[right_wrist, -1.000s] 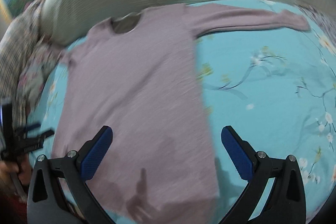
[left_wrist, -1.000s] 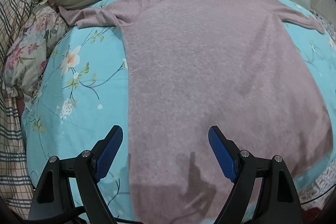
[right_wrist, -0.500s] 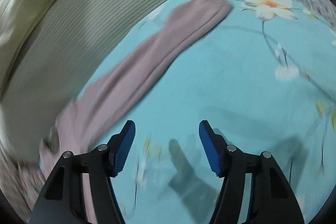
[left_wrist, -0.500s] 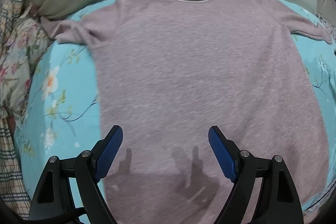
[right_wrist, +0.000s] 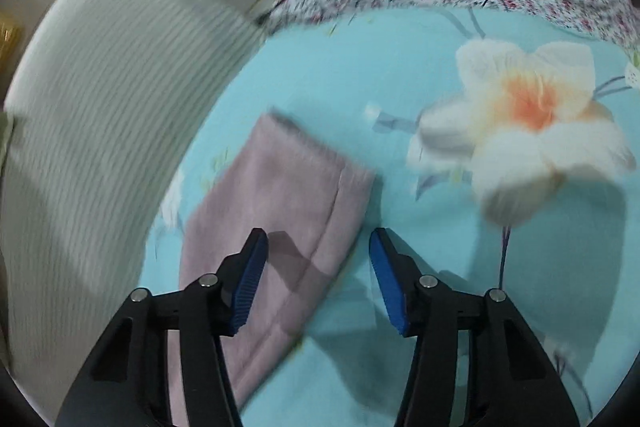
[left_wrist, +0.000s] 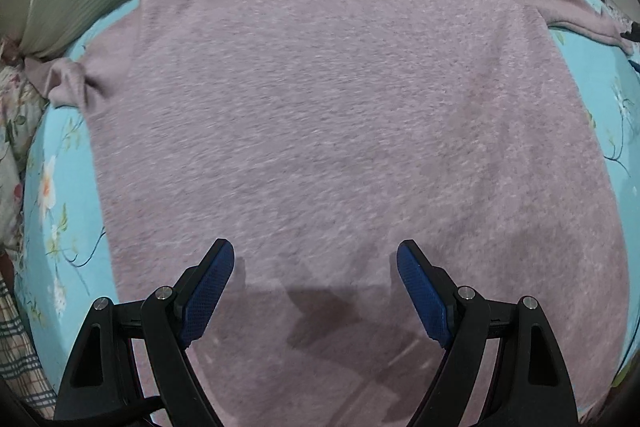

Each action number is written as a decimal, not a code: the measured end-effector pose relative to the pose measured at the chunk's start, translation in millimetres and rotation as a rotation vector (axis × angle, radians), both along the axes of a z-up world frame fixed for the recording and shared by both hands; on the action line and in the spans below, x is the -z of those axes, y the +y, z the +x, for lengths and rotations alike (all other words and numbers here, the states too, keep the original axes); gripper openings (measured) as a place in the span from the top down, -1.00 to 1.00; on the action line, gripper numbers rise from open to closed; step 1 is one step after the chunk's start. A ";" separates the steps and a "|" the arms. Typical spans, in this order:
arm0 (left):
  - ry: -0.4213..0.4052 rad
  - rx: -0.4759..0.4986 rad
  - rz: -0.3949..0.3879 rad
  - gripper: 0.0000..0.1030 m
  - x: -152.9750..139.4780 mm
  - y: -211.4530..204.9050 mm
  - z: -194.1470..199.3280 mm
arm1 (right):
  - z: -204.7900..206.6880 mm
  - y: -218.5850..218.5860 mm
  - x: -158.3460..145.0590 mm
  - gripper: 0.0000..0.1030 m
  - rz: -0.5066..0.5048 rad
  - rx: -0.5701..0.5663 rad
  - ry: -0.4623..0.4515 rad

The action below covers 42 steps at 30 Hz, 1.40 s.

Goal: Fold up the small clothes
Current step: 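Move the right gripper to a sleeve cuff and grasp it, then fold the gripped sleeve across the shirt body with the right gripper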

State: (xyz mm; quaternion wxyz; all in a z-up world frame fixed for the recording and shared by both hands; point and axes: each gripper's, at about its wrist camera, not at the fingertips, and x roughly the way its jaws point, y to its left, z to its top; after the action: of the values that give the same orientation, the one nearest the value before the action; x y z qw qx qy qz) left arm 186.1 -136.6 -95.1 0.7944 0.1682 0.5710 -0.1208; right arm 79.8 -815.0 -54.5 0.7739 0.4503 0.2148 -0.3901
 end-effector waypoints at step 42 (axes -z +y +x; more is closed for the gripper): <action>-0.109 -0.261 -0.273 -0.63 -35.4 137.9 69.4 | 289.9 592.5 107.3 0.43 0.550 -1.281 -0.047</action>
State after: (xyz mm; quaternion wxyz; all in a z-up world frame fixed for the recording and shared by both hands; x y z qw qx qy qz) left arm 255.6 1.3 -59.7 0.8484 -0.0102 0.5226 -0.0837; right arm 369.7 -222.5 -161.8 0.7139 0.4230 0.5122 0.2216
